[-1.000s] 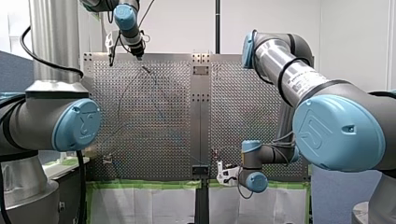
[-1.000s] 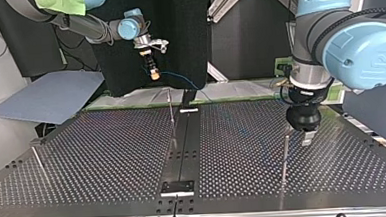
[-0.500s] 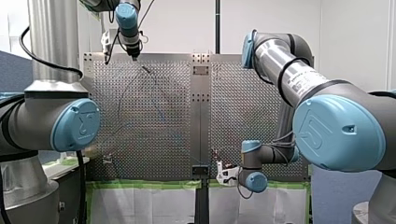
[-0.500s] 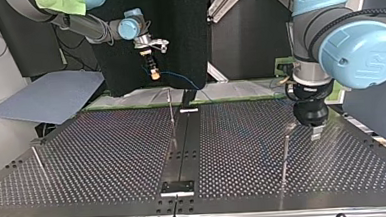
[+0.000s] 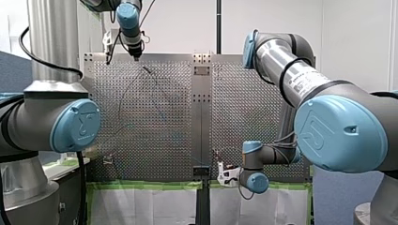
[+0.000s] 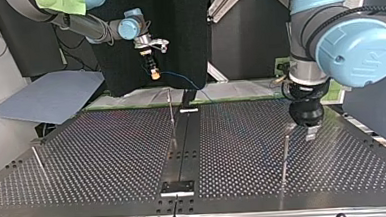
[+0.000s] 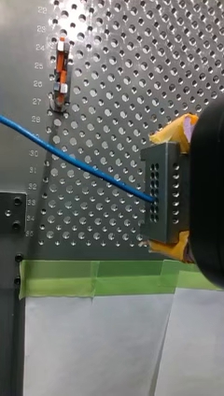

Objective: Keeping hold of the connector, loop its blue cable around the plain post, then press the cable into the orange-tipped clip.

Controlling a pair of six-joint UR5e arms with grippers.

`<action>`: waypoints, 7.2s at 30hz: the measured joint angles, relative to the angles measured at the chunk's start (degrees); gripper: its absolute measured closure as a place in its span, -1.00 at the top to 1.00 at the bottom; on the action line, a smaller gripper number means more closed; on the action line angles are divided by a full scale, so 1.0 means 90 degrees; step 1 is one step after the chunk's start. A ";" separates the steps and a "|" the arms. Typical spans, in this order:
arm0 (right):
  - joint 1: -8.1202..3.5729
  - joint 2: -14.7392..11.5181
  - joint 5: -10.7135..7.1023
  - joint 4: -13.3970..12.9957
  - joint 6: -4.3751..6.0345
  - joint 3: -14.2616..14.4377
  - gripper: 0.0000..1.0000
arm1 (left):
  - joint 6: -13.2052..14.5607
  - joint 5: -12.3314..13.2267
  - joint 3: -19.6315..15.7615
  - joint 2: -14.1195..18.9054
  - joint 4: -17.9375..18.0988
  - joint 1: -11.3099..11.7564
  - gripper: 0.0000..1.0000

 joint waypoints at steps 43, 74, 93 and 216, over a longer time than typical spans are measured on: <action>-0.0082 0.0006 -0.0106 0.0066 0.0115 0.0004 -1.00 | 0.2073 -0.1603 0.1239 -0.1822 0.1373 -0.1804 1.00; -0.0037 0.0006 -0.0108 0.0070 0.0115 0.0004 -1.00 | 0.2520 -0.2588 0.1269 -0.2640 0.1579 -0.1573 1.00; -0.0028 0.0005 -0.0110 0.0033 0.0115 0.0001 -1.00 | 0.2647 -0.2908 0.1929 -0.3232 0.1571 -0.1541 1.00; 0.0044 0.0006 -0.0186 0.0066 0.0173 0.0003 -1.00 | 0.3401 -0.3636 0.0860 -0.5742 0.3505 -0.2330 1.00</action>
